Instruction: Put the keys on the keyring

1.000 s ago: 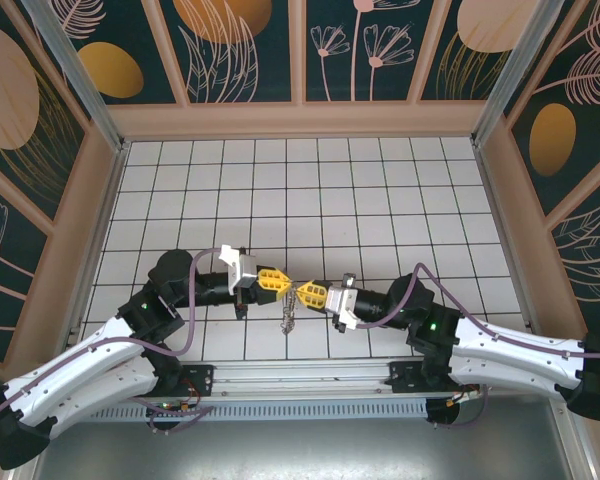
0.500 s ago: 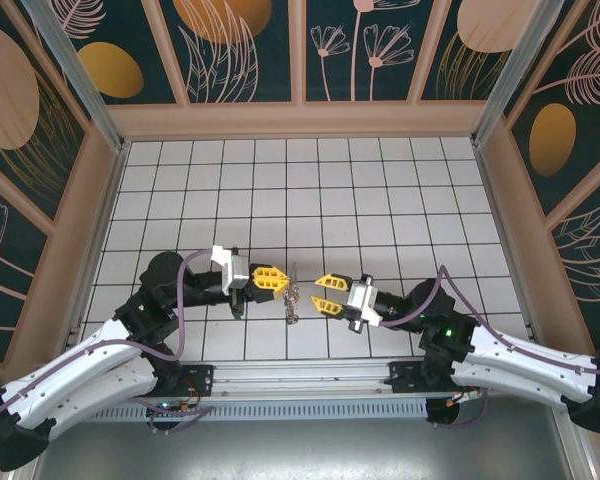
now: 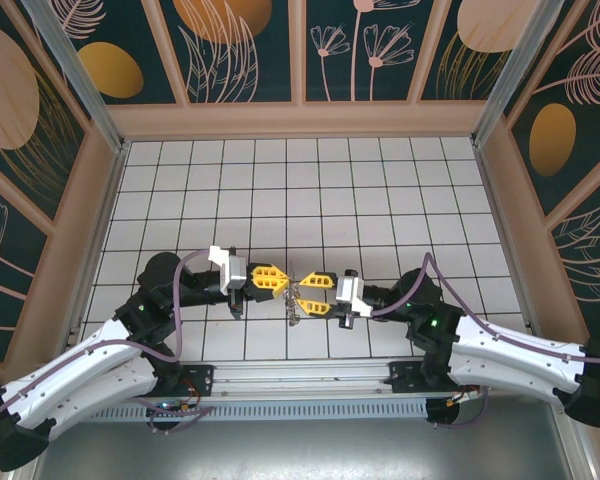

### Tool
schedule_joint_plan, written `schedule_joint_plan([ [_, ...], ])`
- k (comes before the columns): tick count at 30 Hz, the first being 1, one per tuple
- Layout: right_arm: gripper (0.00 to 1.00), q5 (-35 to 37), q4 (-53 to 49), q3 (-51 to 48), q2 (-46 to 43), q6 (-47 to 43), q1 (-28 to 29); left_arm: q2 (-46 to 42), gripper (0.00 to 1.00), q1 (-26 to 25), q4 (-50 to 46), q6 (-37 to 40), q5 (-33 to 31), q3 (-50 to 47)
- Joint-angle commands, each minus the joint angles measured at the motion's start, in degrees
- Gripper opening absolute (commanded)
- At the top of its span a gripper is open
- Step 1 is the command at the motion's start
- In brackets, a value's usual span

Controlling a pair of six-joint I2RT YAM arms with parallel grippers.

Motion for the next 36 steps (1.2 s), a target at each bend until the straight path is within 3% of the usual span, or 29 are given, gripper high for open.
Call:
schedule_joint_plan([
  [1, 0.32, -0.87, 4.72, 2.52, 0.02, 2.26, -0.55, -0.81, 0.0, -0.11, 3.1, 0.78, 1.25, -0.51],
  [20, 0.28, -0.32, 5.59, 3.82, 3.84, 5.27, -2.64, 0.21, 0.0, -0.12, 1.51, 2.72, 0.54, -0.51],
  [25, 0.2, -1.23, 4.63, 4.82, 5.19, 5.35, -3.28, 0.6, 0.0, -0.16, 1.6, 2.85, 0.46, -0.52],
  [31, 0.0, -1.64, 2.59, 5.87, 6.34, 4.96, -3.7, 0.7, 0.0, -0.18, 1.13, 3.22, -0.09, -0.45],
  [36, 0.0, 0.34, -4.26, 8.53, 6.25, 2.32, -3.76, 1.46, 0.0, -0.15, -5.28, 5.0, -4.32, 1.61],
])
